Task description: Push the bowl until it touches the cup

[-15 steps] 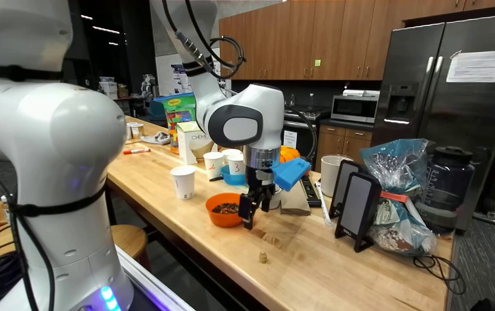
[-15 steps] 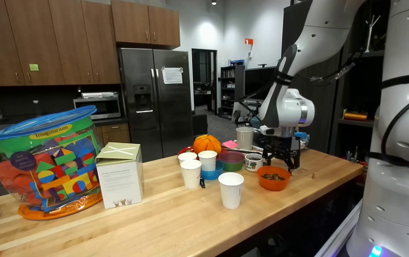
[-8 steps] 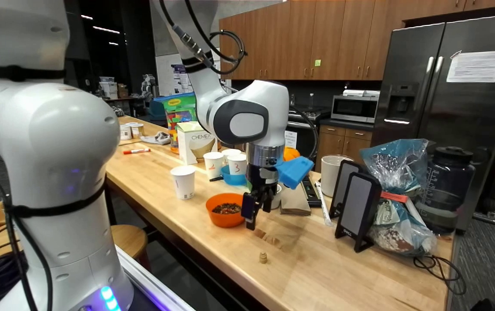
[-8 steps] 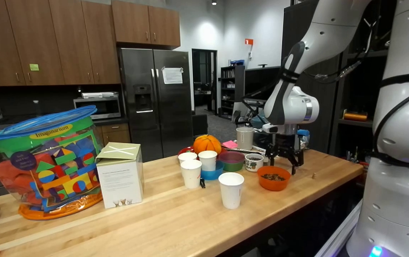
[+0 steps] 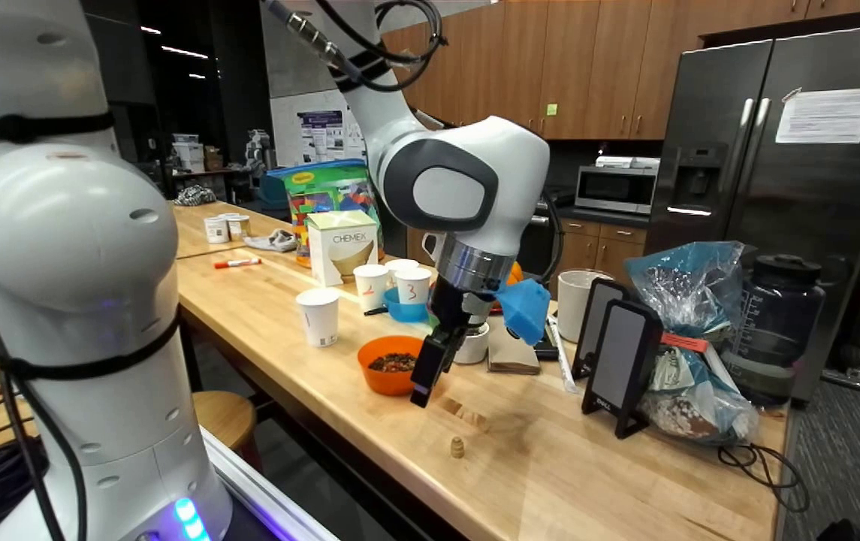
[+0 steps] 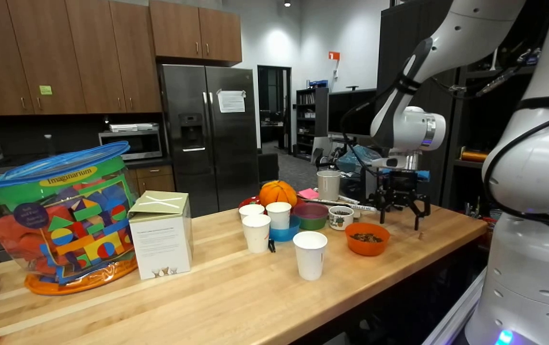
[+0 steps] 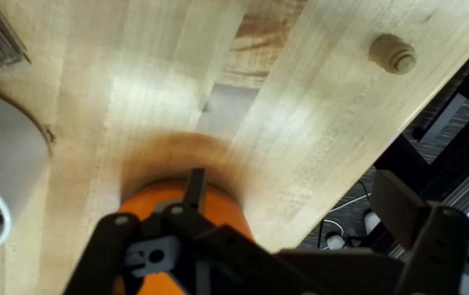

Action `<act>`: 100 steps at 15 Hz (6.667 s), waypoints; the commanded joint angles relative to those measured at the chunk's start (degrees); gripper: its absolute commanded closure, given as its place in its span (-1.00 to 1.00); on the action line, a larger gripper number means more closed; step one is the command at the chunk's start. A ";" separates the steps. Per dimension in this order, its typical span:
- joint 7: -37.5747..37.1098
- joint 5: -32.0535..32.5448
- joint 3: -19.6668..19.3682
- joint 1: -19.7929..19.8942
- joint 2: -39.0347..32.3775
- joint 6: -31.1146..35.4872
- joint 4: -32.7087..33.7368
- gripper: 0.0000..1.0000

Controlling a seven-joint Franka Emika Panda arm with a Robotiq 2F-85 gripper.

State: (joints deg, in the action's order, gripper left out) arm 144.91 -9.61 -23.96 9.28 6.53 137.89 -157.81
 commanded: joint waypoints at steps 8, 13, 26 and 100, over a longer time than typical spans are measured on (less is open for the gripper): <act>4.31 -2.67 -21.57 -17.41 7.53 -2.10 -0.87 -1.00; 4.29 0.21 -42.99 -34.57 10.89 -0.93 -1.73 -1.00; 3.36 1.82 -59.87 -49.26 11.37 -0.24 -0.54 -1.00; -15.60 12.26 -80.64 -82.70 35.15 0.82 4.16 -1.00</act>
State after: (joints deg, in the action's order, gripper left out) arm 131.42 1.22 -103.97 -71.78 39.87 138.09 -154.60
